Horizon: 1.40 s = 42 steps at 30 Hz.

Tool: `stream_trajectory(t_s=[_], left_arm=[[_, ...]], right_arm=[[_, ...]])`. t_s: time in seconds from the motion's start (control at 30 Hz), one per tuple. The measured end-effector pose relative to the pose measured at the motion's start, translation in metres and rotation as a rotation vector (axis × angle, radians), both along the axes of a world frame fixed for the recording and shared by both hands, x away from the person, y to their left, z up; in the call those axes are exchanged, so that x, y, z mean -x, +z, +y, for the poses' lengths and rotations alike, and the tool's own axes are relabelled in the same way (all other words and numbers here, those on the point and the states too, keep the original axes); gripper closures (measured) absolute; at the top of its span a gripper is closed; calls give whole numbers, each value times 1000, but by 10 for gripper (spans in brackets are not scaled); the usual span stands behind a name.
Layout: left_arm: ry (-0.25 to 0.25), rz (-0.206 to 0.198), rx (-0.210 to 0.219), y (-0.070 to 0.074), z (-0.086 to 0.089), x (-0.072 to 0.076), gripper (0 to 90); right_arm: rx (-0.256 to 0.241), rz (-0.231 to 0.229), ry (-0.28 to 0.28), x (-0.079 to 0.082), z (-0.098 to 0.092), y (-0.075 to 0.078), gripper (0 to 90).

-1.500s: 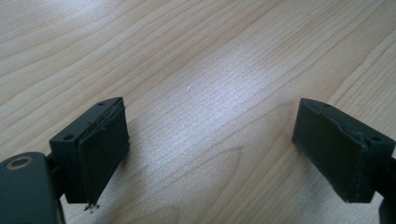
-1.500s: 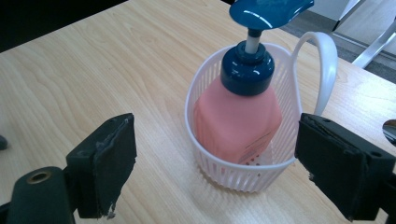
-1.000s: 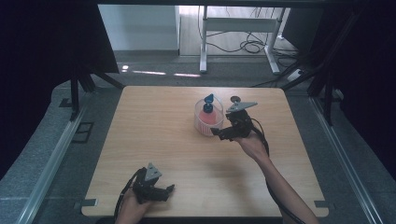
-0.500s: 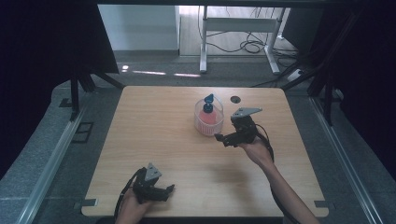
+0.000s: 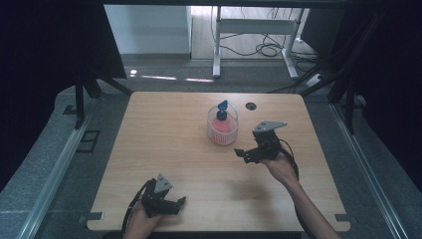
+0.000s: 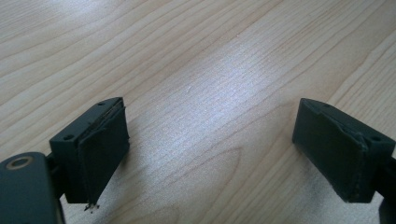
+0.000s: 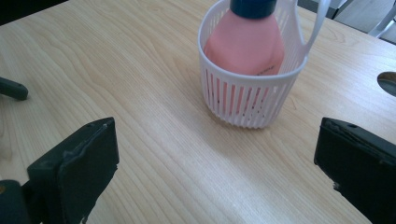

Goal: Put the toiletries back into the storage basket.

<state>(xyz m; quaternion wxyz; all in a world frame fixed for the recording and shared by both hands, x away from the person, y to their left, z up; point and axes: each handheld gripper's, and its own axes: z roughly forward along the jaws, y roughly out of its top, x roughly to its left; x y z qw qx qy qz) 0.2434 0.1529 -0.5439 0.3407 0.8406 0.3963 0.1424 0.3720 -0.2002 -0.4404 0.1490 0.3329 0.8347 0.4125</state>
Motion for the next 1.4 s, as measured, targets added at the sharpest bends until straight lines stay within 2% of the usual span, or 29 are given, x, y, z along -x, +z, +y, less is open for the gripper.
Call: stream_trajectory(t_s=[0.23,1.4], left_arm=[[1,0,0,0,0,0,104],[6,2,0,0,-1,0,104]], right_arm=[[19,-4,-8,9,-8,-4,0],[3,-7,-69,51,-57,-21,0]])
